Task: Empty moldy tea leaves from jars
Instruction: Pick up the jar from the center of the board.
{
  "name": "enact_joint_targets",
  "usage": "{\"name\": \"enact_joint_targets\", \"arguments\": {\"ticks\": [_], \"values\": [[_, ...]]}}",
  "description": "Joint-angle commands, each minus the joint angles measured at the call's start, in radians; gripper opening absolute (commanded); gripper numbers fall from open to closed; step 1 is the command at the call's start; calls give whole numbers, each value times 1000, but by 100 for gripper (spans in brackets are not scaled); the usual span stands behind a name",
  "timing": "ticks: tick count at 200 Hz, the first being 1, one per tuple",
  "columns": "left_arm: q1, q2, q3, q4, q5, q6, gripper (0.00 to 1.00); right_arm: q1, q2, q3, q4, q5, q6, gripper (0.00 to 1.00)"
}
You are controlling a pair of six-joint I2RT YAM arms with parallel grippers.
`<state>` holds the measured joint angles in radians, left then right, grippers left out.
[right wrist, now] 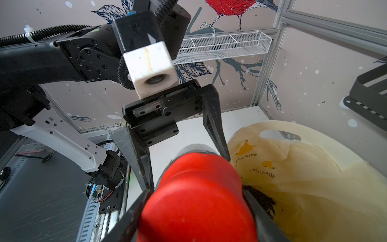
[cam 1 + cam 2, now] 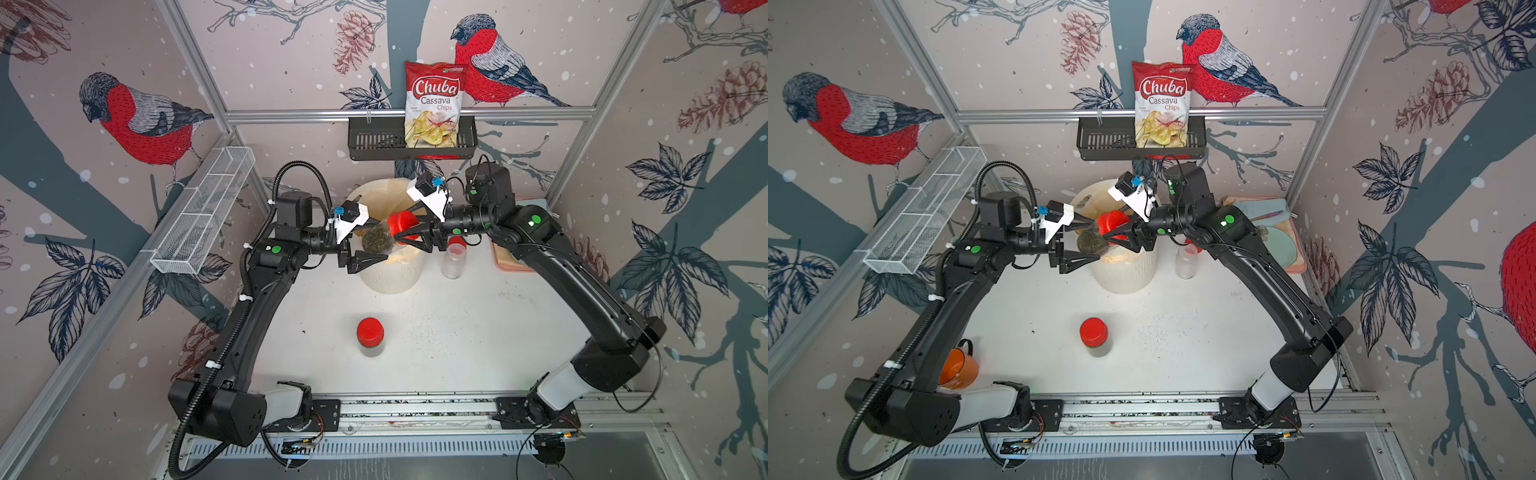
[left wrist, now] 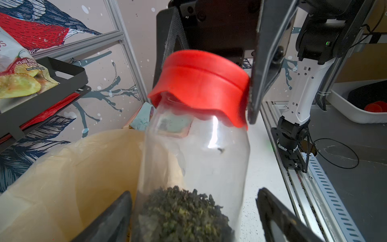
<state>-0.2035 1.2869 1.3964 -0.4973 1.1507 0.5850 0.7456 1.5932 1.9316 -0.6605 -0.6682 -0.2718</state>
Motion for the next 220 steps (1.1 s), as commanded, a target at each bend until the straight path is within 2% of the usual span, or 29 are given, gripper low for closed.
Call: {"name": "enact_joint_targets", "arguments": {"ticks": [1,76,125,164,204,220], "values": [[-8,3,12,-37,17,41,88,2,2,10,25,-31,-24,27],[-41,15,16,-75,-30,65,90,1,-13,6,25,-56,-42,27],[-45,16,18,-88,-43,73,75,1,-19,-19,36,-59,-47,27],[-45,14,21,-101,-51,85,70,-4,-22,-42,50,-62,-48,28],[-45,6,17,-113,-54,98,64,-13,-35,-73,86,-48,-29,39],[-45,6,19,-118,-57,101,62,-14,-38,-84,104,-37,-15,55]]}}
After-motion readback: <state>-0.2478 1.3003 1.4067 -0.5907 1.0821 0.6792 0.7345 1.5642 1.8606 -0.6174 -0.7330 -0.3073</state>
